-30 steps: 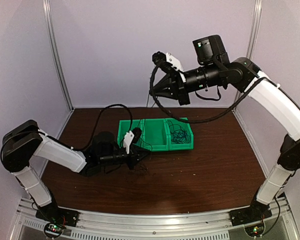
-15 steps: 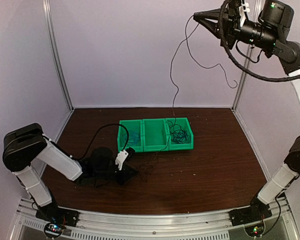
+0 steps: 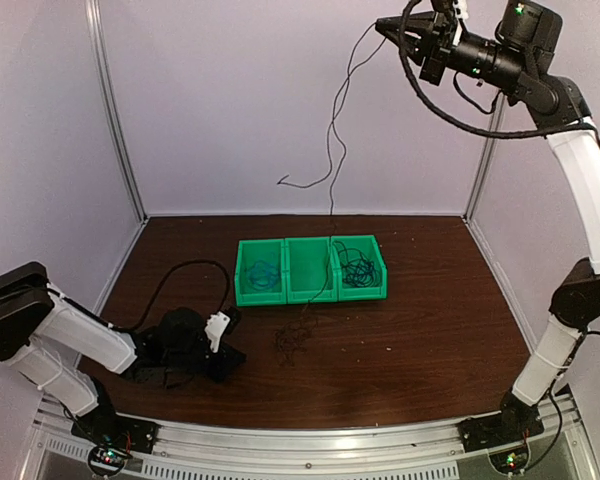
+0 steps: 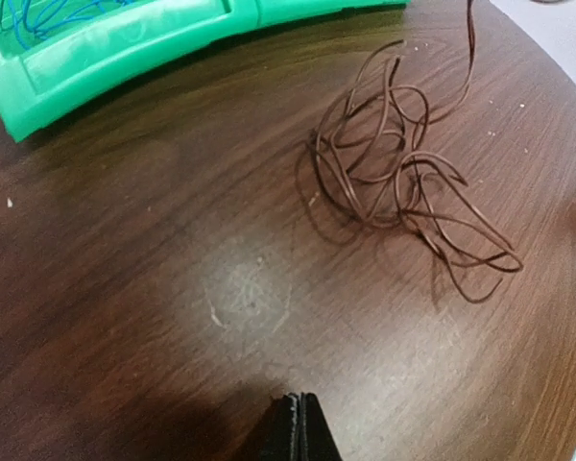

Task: Untangle the cables

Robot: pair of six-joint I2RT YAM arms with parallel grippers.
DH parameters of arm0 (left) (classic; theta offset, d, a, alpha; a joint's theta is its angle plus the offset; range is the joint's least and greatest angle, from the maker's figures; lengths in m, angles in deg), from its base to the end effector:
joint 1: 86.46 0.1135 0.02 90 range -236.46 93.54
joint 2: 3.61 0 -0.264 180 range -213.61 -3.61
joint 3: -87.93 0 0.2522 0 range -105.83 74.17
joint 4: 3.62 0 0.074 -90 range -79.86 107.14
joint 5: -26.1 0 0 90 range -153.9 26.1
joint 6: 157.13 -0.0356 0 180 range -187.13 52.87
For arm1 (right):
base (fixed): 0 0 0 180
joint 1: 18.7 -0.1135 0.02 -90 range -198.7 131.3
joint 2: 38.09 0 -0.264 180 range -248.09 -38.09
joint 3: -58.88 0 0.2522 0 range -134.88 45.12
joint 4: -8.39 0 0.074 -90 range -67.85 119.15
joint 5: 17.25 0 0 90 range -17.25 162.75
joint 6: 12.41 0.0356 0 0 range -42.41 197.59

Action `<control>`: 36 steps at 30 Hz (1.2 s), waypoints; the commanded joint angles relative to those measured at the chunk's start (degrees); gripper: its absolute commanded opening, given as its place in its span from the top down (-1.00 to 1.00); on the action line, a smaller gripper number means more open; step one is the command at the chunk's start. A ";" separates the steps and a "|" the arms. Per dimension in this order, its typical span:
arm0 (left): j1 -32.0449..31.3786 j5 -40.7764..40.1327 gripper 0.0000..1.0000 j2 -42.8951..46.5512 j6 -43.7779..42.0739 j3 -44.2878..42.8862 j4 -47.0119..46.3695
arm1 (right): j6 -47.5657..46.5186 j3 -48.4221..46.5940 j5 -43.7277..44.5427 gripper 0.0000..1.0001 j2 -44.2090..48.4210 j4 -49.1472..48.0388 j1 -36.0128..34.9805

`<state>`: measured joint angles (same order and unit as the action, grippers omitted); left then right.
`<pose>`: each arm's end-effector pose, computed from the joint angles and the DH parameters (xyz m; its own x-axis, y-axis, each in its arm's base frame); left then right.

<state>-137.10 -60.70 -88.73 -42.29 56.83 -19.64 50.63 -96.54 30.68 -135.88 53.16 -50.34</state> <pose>0.1456 -0.1807 0.1050 -0.6903 0.1803 -0.7007 0.5618 0.7437 -0.3622 0.2333 0.1718 0.6104 0.5976 -0.0271 -0.8014 -0.7569 0.3108 -0.5749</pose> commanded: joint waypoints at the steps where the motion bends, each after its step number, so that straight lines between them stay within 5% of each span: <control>1: -1.11 -2.25 0.80 7.34 1.31 1.20 -0.70 | -1.51 -3.75 1.17 1.00 -2.83 -1.44 0.23; 5: -4.26 -6.85 0.13 11.66 -3.36 -1.43 -5.69 | -0.53 -11.00 4.55 1.00 -4.60 -3.43 0.18; 11: -6.37 -3.46 -0.18 1.00 -10.76 -17.24 -10.72 | 1.39 -13.72 8.23 1.00 -2.65 -8.05 0.18; 16: -7.20 -3.16 -0.17 -15.07 -12.58 -31.73 -11.43 | 2.20 -13.53 9.03 1.00 -0.58 -9.39 0.18; 23: -6.74 -4.48 0.31 -29.92 -10.29 -40.49 -12.37 | 2.06 -13.81 11.24 1.00 2.09 -12.61 0.24; 30: -6.76 -0.86 0.29 -20.21 -4.70 -26.66 -20.27 | 0.15 -10.95 10.67 1.00 2.26 -8.26 0.17; 36: -6.85 -3.66 0.16 -11.40 -1.87 -17.15 -15.27 | -0.01 -5.80 6.92 1.00 0.71 -4.07 0.22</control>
<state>-144.00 -62.99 -104.64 -46.90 35.10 -33.22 50.89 -105.44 40.04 -133.37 44.79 -50.21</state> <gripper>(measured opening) 0.415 0.008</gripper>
